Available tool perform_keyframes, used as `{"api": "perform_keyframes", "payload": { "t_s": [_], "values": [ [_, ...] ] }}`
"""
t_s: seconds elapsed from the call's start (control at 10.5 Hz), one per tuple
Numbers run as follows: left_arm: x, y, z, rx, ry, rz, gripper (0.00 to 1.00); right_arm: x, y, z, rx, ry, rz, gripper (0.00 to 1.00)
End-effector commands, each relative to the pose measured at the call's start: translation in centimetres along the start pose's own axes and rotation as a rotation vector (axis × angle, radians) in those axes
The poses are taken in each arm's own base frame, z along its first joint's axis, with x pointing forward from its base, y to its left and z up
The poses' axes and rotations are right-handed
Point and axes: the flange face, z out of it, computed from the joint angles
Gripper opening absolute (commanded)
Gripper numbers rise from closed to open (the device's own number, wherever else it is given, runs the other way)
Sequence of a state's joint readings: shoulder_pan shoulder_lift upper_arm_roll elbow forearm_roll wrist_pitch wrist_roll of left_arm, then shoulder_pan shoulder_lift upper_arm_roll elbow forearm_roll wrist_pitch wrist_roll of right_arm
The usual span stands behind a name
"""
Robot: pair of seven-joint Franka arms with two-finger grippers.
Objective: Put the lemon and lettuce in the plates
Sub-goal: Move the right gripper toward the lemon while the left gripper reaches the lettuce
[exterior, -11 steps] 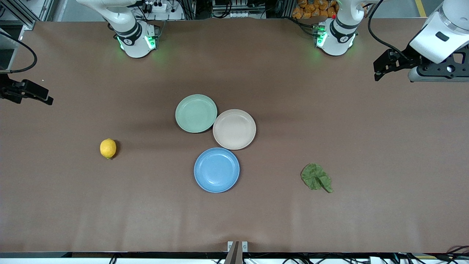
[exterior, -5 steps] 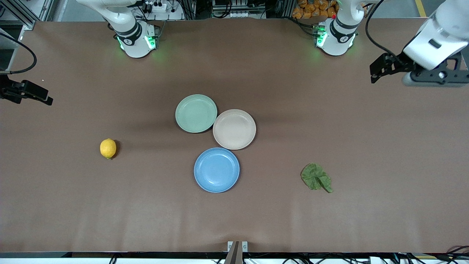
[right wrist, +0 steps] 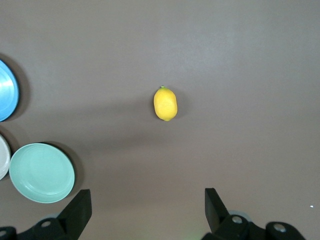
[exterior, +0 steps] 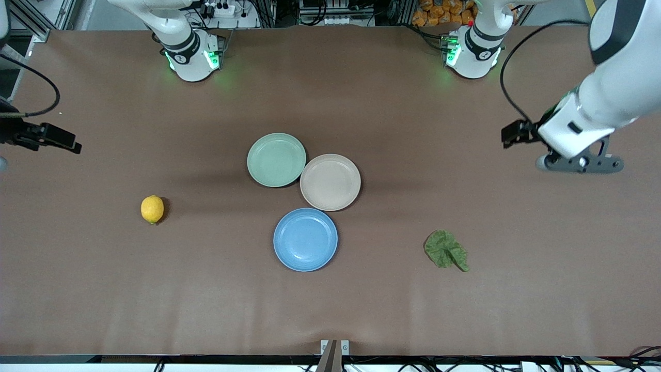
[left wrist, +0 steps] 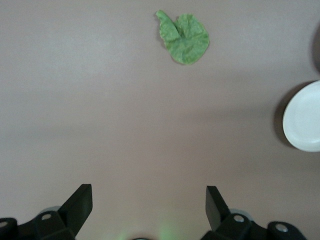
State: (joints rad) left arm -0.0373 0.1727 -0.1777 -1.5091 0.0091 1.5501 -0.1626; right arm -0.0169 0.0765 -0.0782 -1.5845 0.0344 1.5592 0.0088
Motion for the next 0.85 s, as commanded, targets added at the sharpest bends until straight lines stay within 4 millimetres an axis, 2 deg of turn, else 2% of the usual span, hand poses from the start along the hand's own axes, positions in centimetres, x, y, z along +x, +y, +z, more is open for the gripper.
{"api": "perform_keyframes", "payload": {
  "t_s": [0.0,0.28,0.57,0.76],
  "values": [
    [3.9,1.1,3.0,-0.038,0.028,-0.059,1.0,0.4,0.5,3.7,-0.001,-0.014,0.017,1.0],
    [7.5,2.9,8.7,-0.052,0.046,-0.158,1.0,1.0,0.8,9.7,0.001,0.005,0.018,1.0],
    [10.6,3.1,13.6,-0.078,0.075,-0.287,1.0,1.5,1.1,16.5,-0.003,0.038,0.006,1.0],
    [12.3,3.1,16.9,-0.093,0.106,-0.34,1.0,2.1,1.4,20.0,-0.007,0.03,-0.021,1.0]
  ]
}}
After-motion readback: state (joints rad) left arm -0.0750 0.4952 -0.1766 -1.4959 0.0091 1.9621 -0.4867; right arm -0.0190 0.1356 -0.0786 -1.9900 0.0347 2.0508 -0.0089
